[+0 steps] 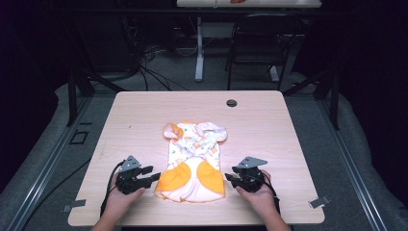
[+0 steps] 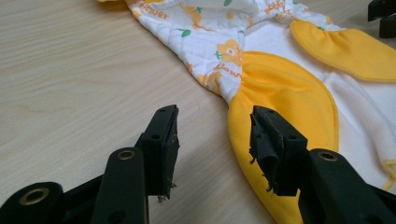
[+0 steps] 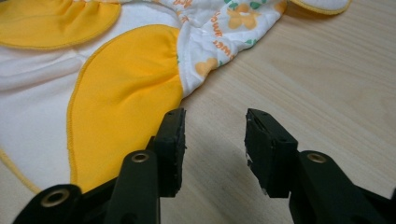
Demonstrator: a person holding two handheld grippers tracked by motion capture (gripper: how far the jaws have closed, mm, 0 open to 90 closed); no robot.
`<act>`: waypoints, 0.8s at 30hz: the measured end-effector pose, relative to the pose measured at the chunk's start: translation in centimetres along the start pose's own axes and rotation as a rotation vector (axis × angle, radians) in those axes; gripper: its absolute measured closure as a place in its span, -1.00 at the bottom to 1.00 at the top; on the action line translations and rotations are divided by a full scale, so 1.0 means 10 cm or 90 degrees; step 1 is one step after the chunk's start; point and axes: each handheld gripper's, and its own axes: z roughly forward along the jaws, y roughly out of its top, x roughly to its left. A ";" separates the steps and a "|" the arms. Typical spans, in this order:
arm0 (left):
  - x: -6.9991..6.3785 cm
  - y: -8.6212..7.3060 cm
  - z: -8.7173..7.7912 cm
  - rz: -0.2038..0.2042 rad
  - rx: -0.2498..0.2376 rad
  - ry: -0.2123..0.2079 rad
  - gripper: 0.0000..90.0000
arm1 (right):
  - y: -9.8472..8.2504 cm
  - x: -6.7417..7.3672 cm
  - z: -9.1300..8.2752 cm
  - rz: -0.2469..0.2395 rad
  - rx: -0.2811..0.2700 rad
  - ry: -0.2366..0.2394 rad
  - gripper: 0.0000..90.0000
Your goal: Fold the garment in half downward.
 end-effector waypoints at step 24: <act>-0.15 0.28 0.23 0.050 0.028 0.005 1.00 | 0.34 0.24 0.14 -0.082 0.038 0.032 1.00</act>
